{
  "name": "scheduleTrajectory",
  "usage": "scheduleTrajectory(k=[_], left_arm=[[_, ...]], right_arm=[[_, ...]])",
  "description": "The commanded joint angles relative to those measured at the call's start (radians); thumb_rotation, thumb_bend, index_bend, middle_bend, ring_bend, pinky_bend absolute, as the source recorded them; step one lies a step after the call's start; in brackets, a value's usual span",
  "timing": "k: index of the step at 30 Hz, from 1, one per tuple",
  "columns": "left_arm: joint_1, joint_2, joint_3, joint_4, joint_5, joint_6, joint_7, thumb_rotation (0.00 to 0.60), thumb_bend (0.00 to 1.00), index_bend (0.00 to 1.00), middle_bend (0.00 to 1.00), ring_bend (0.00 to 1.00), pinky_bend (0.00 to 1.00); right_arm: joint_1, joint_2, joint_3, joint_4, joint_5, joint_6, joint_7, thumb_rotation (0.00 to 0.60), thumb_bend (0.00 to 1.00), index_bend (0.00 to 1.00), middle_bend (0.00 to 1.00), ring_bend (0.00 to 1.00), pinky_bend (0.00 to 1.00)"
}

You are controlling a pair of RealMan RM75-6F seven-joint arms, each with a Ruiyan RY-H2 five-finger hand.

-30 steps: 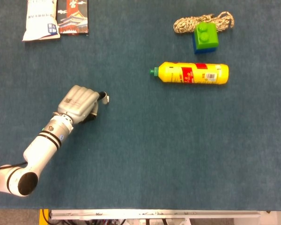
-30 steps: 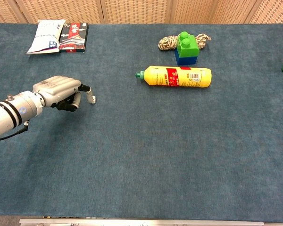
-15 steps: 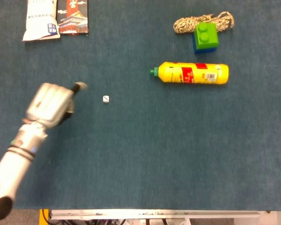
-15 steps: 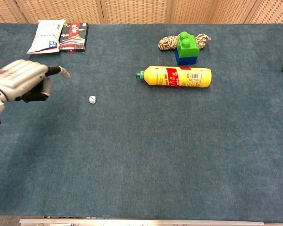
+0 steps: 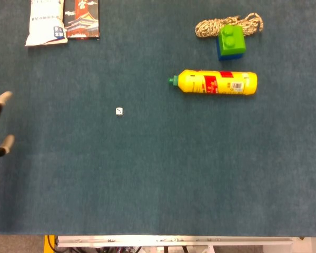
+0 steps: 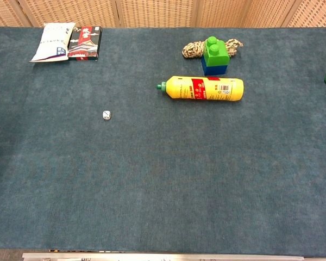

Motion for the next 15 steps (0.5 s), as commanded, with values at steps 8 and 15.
scheduleTrajectory(k=[8, 15], left_arm=[[0.055, 0.029, -0.027, 0.046, 0.026, 0.003, -0.08, 0.6, 0.24, 0.31, 0.3, 0.21, 0.3], [0.054, 0.022, -0.056, 0.066, 0.023, -0.041, -0.12, 0.6, 0.24, 0.31, 0.3, 0.22, 0.3]], right_arm=[[0.006, -0.004, 0.001, 0.001, 0.011, -0.013, -0.004, 0.6, 0.31, 0.13, 0.21, 0.16, 0.39], [0.02, -0.007, 0.003, 0.013, 0.039, -0.058, -0.005, 0.6, 0.32, 0.13, 0.21, 0.16, 0.39]])
